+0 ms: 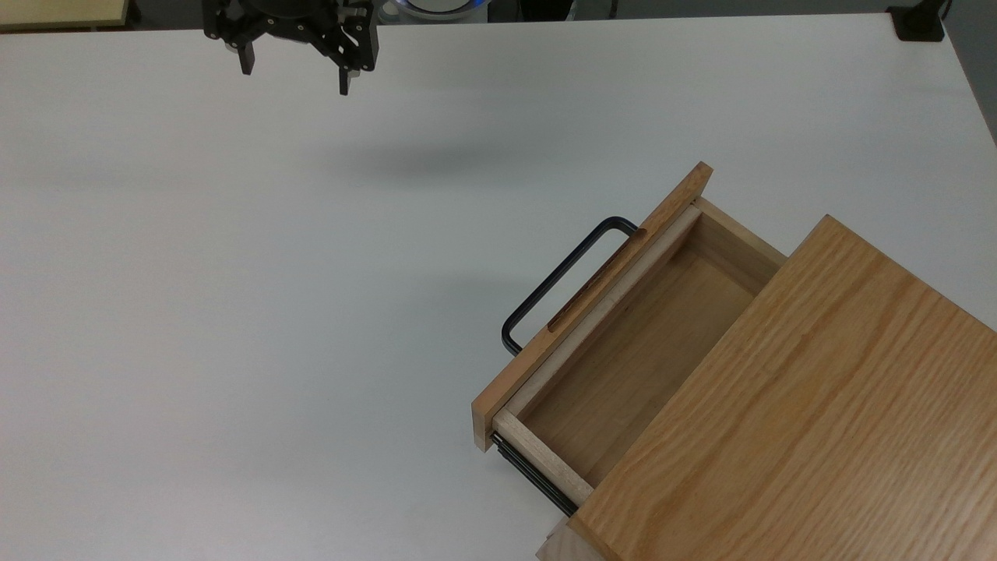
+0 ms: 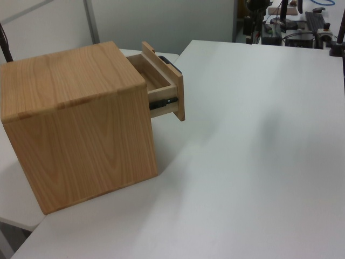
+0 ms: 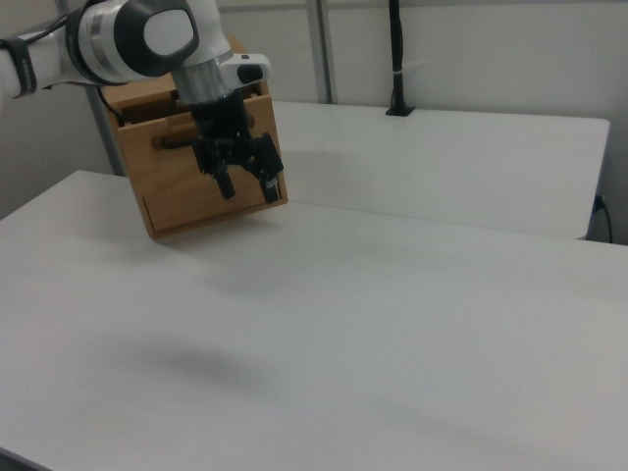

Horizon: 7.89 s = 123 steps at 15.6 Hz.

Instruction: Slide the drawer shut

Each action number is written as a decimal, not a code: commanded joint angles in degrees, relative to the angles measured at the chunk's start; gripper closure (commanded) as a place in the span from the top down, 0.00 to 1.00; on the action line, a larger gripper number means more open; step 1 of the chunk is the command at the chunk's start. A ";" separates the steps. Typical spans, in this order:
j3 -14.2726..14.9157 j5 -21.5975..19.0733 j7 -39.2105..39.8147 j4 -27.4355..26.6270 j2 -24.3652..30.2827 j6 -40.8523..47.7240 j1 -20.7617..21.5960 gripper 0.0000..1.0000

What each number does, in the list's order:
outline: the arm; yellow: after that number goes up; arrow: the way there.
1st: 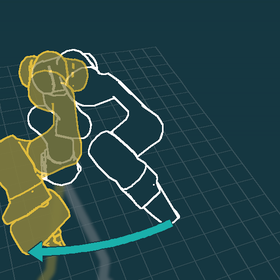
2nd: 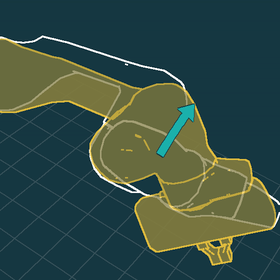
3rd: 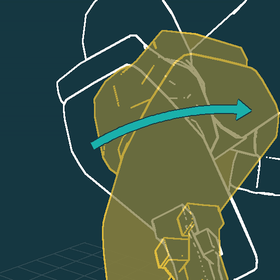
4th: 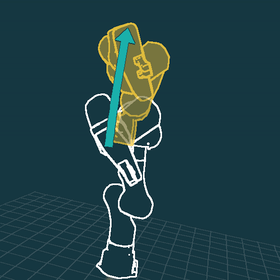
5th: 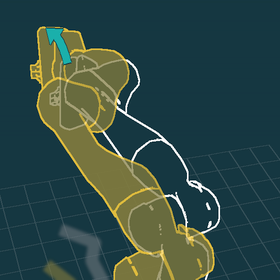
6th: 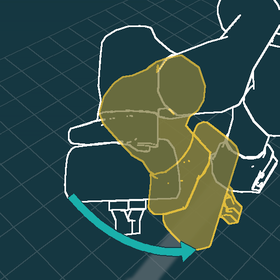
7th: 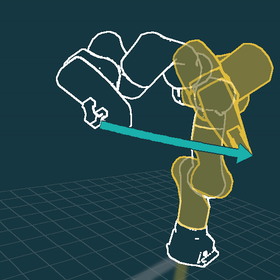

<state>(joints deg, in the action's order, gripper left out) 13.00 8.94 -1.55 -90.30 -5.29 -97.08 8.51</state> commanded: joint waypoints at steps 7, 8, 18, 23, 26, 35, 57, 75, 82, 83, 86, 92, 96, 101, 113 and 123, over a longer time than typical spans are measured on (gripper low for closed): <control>2.47 -7.35 0.58 -1.64 2.39 1.02 0.63 1.00; 2.47 -7.61 0.41 -1.55 2.39 1.02 0.55 1.00; 3.70 -31.50 -16.01 0.30 -0.06 -8.98 0.72 1.00; 4.06 -42.94 -21.73 0.39 -4.54 -20.57 2.03 0.99; 4.14 -42.77 -26.74 0.65 -7.44 -26.91 6.25 0.99; 7.66 -41.10 -20.02 0.74 -11.49 -28.88 11.01 0.64; 14.34 -19.06 26.23 10.23 -13.51 -2.32 16.88 0.28; 18.38 -17.81 18.00 18.40 -22.48 -20.59 26.39 0.00; 17.94 -18.25 14.56 19.54 -25.82 -28.15 27.62 0.00; 17.77 -18.34 14.56 20.15 -25.99 -28.77 27.53 0.00; 17.07 -18.43 14.56 20.34 -27.14 -32.10 27.44 0.00; 15.66 -18.43 10.35 23.84 -31.70 -39.49 27.35 0.00; 15.04 -18.34 7.36 23.94 -33.11 -44.85 27.53 0.00; 15.04 -18.16 6.99 24.12 -34.70 -49.34 27.53 0.00; 14.26 -17.90 9.00 15.71 -28.30 -53.03 28.76 0.00; 1.25 -18.16 15.53 2.32 -4.31 -21.71 9.53 0.09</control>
<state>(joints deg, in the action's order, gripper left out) 17.88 -9.28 12.75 -82.07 -19.98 -131.50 24.09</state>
